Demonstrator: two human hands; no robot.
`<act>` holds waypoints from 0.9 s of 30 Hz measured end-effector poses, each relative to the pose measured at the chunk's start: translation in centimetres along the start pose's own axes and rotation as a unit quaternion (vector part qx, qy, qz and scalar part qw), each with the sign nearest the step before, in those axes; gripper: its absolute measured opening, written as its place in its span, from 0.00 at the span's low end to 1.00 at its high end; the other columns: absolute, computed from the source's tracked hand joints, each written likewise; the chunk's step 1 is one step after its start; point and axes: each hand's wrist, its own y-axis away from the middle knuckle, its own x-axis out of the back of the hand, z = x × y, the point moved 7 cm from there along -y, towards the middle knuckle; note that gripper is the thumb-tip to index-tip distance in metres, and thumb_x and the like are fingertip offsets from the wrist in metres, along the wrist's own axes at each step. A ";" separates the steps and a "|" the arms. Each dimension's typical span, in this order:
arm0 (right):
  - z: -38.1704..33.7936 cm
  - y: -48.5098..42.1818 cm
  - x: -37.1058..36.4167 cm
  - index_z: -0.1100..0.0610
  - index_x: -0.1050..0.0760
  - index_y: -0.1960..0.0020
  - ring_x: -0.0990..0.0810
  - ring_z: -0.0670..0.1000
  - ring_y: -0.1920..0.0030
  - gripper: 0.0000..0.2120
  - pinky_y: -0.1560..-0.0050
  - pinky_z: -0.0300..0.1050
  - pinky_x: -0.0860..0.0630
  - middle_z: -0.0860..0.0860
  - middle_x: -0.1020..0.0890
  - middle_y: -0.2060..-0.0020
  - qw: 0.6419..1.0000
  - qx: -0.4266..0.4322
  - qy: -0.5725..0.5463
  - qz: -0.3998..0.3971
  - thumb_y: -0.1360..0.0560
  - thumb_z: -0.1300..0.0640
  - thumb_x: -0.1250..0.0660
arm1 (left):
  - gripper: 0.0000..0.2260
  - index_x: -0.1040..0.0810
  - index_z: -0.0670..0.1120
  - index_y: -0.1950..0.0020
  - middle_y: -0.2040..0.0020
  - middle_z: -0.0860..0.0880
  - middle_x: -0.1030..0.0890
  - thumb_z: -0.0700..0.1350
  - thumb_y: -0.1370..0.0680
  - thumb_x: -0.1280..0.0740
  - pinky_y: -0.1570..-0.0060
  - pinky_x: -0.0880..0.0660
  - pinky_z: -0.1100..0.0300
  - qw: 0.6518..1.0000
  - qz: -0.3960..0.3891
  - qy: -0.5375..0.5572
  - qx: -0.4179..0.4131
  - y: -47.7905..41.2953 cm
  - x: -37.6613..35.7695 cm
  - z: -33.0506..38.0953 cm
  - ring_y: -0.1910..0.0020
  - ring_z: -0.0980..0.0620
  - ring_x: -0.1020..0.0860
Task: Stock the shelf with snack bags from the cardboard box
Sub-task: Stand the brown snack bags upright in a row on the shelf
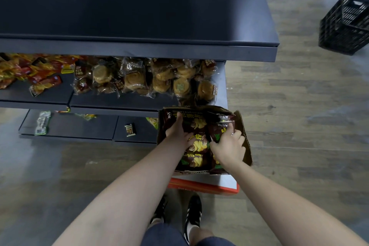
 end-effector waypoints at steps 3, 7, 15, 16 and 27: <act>0.1 -0.2 0.4 0.56 0.47 0.25 0.35 0.59 0.33 0.38 0.38 0.55 0.31 0.58 0.33 0.34 1.000 -0.001 -0.018 0.007 0.27 0.44 0.33 | 0.27 0.45 0.42 0.24 0.27 0.40 0.36 0.47 0.20 0.38 0.53 0.24 0.70 0.975 0.014 -0.208 -0.074 -0.7 -0.3 2.3 0.29 0.41 0.35; 0.1 -0.9 1.3 0.57 0.44 0.27 0.35 0.60 0.33 0.35 0.40 0.55 0.30 0.58 0.32 0.35 0.997 0.009 -0.071 0.002 0.28 0.48 0.32 | 0.34 0.40 0.41 0.27 0.33 0.42 0.29 0.53 0.26 0.31 0.36 0.29 0.54 0.921 0.078 -0.355 -0.140 -2.0 1.1 2.6 0.35 0.43 0.29; -0.9 -2.9 3.8 0.55 0.33 0.38 0.25 0.60 0.42 0.22 0.46 0.56 0.25 0.55 0.24 0.43 0.981 0.006 -0.193 -0.003 0.29 0.48 0.37 | 0.16 0.30 0.43 0.35 0.39 0.41 0.25 0.38 0.23 0.38 0.52 0.22 0.49 0.969 0.032 -0.224 -0.103 -1.7 2.7 4.2 0.42 0.41 0.25; -1.2 -3.1 3.9 0.54 0.32 0.38 0.25 0.59 0.43 0.22 0.47 0.55 0.25 0.54 0.24 0.44 0.979 0.014 -0.205 -0.012 0.30 0.49 0.37 | 0.16 0.30 0.43 0.35 0.39 0.42 0.25 0.39 0.22 0.37 0.52 0.21 0.50 0.957 0.011 -0.267 -0.111 -1.3 2.3 4.5 0.42 0.42 0.25; -4.5 -1.0 -0.1 0.52 0.42 0.24 0.41 0.62 0.28 0.29 0.30 0.56 0.37 0.62 0.39 0.28 0.987 0.162 -0.010 -0.014 0.22 0.46 0.39 | 0.21 0.38 0.38 0.34 0.38 0.38 0.31 0.40 0.25 0.38 0.40 0.29 0.52 0.529 0.189 -0.666 -0.490 2.8 -1.0 4.0 0.39 0.41 0.29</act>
